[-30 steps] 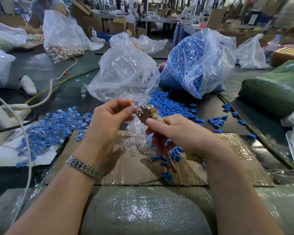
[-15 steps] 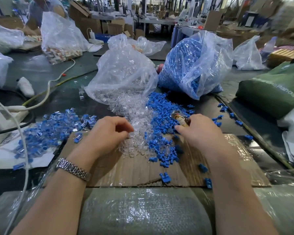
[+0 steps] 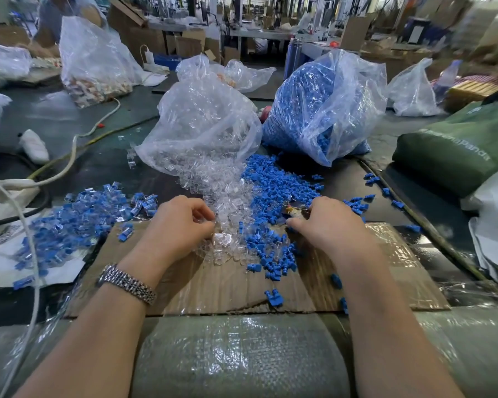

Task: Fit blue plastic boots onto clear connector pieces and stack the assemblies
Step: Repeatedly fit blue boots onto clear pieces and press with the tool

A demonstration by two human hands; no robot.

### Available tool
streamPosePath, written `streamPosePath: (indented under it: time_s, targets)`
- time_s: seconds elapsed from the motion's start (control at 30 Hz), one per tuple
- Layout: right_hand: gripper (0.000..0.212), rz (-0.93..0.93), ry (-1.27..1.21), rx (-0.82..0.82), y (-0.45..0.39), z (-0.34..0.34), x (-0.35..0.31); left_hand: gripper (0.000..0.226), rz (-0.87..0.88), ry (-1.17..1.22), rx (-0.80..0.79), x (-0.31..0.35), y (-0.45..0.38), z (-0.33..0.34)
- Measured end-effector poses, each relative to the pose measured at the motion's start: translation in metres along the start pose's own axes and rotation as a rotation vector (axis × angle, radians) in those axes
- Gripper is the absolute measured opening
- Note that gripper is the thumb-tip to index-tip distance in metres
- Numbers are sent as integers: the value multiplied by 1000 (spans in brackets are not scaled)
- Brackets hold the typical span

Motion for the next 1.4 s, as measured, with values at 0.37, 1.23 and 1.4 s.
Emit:
streamPosePath:
  time_s: [0.37,1.23,1.4]
  targets:
    - [23,-334,97,203,10,-4,-51,10,16,-29,18,3,2,-4]
    - [17,-335,-47,139,4,11,-59,11,-201,1221,-4,3,2,16]
    - [7,-319,-363,126,-1,-3,-46,17,-198,1355,-127,14,4,25]
Point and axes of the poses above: each hand's wrist, its own y-axis away from the middle knuckle, its own z-axis out of the palm, x = y × z, the point moved 9 cm from there along -y, towards the middle knuckle, and after that the axes turned 10 degrees about z, right-handed, at the moved point
